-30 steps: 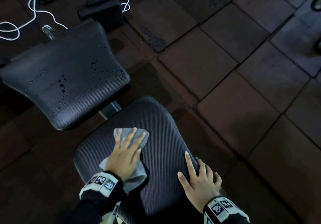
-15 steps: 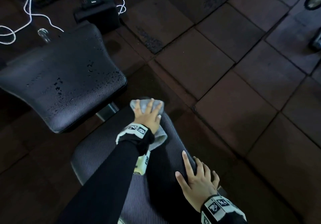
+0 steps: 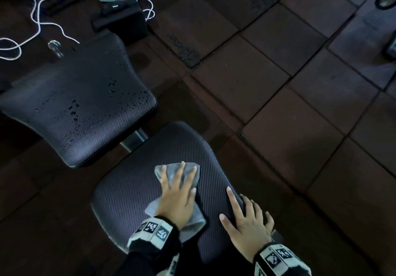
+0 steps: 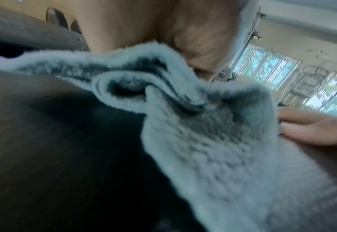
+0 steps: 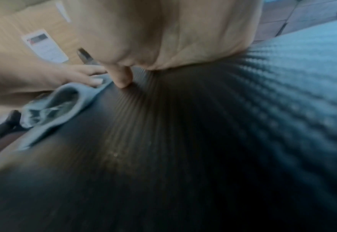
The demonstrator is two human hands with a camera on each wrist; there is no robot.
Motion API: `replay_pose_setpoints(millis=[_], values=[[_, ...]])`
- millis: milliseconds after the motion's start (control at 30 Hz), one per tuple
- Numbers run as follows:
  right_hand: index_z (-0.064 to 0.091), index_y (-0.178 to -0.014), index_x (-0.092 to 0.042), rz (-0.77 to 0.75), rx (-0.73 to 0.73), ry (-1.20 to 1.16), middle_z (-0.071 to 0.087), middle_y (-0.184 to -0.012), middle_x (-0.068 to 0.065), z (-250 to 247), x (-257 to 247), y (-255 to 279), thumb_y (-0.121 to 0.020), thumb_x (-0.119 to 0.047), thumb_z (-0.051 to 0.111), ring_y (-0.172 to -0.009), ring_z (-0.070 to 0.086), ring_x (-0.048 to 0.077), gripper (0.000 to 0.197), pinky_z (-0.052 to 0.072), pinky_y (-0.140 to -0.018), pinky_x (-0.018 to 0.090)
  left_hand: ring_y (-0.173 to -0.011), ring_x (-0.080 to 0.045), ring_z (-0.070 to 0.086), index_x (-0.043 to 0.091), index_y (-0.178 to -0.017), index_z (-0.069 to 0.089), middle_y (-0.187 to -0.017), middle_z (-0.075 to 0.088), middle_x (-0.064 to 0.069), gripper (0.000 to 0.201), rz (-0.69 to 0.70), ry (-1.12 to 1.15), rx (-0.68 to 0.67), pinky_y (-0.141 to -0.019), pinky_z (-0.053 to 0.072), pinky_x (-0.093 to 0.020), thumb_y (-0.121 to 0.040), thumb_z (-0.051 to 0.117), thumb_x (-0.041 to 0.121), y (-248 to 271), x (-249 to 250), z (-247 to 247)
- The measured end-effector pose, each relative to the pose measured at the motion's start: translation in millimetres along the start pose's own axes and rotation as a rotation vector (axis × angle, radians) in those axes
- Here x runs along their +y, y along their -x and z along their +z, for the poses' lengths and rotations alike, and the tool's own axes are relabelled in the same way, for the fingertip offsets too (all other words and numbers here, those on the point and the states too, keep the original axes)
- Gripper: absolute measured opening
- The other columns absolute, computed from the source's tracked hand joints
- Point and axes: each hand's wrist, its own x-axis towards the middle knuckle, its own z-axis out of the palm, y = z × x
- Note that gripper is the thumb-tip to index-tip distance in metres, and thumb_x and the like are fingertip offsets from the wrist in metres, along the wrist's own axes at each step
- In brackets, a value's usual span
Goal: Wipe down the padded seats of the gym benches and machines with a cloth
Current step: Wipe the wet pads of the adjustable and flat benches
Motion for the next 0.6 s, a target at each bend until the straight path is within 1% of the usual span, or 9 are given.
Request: replay_pose_setpoints(millis=[67,133,167,233,267,333,400,500,600], values=[[-0.023,-0.129,-0.065,-0.005,0.001,-0.063,0.003,-0.155,-0.015,-5,0,1,-0.072,-0.079,-0.001,-0.141,0.008,0.011,0.063,0.004,-0.112,0.046,-0.124,-0.034,-0.051,0.03,-0.151,-0.003,-0.156,-0.022,0.0,0.078,0.046,0.019,-0.061,-0.113,-0.012,-0.056,-0.078,-0.008,0.055,-6,23,2],[-0.013,-0.131,-0.066,0.007,0.02,-0.107,-0.002,-0.156,-0.015,-8,-1,2,-0.092,-0.06,0.021,-0.141,0.008,0.01,0.053,0.004,-0.113,0.044,-0.14,-0.045,-0.014,0.017,-0.145,0.04,-0.158,0.015,-0.013,0.063,0.151,0.082,-0.133,-0.109,0.012,-0.071,-0.093,0.014,0.042,-6,40,-1],[-0.007,-0.135,-0.064,0.007,0.041,-0.124,-0.004,-0.156,-0.013,-10,-1,1,-0.095,-0.053,0.024,-0.141,0.009,0.011,0.052,0.005,-0.113,0.043,-0.142,-0.046,0.002,0.014,-0.135,0.053,-0.156,0.026,-0.012,0.051,0.245,0.089,-0.098,-0.107,0.018,-0.071,-0.099,0.02,0.031,-9,42,4],[0.008,-0.145,-0.049,-0.017,0.138,-0.137,0.0,-0.157,-0.008,-11,-6,2,-0.091,-0.051,0.019,-0.14,0.015,0.014,0.055,0.008,-0.114,0.04,-0.145,-0.029,-0.013,0.03,-0.144,0.038,-0.159,0.004,0.006,0.042,0.241,0.254,0.045,-0.116,0.003,-0.057,-0.105,0.023,0.023,-7,38,3],[0.017,-0.147,-0.037,-0.043,0.198,-0.145,0.007,-0.157,-0.005,-11,-12,2,-0.086,-0.053,0.014,-0.14,0.02,0.015,0.063,0.011,-0.114,0.04,-0.143,-0.017,-0.023,0.042,-0.144,0.022,-0.156,-0.008,0.016,0.044,0.161,0.35,0.055,-0.119,-0.005,-0.049,-0.104,0.027,0.025,-2,34,-5],[0.032,-0.144,-0.022,-0.14,0.278,-0.131,0.025,-0.154,-0.001,-10,-27,-2,-0.084,-0.052,0.021,-0.136,0.031,0.019,0.068,0.02,-0.112,0.043,-0.141,-0.005,-0.023,0.05,-0.141,0.01,-0.153,-0.013,0.022,0.047,-0.006,0.391,0.125,-0.116,-0.01,-0.046,-0.103,0.031,0.033,7,13,-11],[0.035,-0.142,-0.026,-0.267,0.255,-0.023,0.037,-0.149,0.0,-8,-47,-7,-0.085,-0.055,0.034,-0.134,0.034,0.023,0.064,0.026,-0.109,0.047,-0.144,-0.011,-0.019,0.048,-0.145,0.008,-0.154,-0.012,0.018,0.052,-0.166,0.247,0.167,-0.115,-0.006,-0.051,-0.097,0.026,0.046,18,-21,-13],[0.034,-0.143,-0.034,-0.334,0.2,0.114,0.038,-0.148,-0.002,0,-68,-19,-0.08,-0.063,0.037,-0.134,0.038,0.027,0.069,0.032,-0.106,0.049,-0.146,-0.029,-0.016,0.047,-0.149,0.001,-0.16,-0.014,0.008,0.06,-0.453,0.165,0.059,-0.116,-0.001,-0.052,-0.097,0.031,0.052,36,-67,-19],[0.03,-0.144,-0.035,-0.313,0.195,0.133,0.038,-0.148,-0.002,0,-67,-23,-0.081,-0.052,0.035,-0.132,0.042,0.028,0.065,0.034,-0.1,0.046,-0.144,-0.033,-0.019,0.047,-0.148,-0.002,-0.159,-0.017,0.008,0.068,-0.542,0.251,0.032,-0.118,0.0,-0.046,-0.094,0.037,0.057,50,-94,-21]])
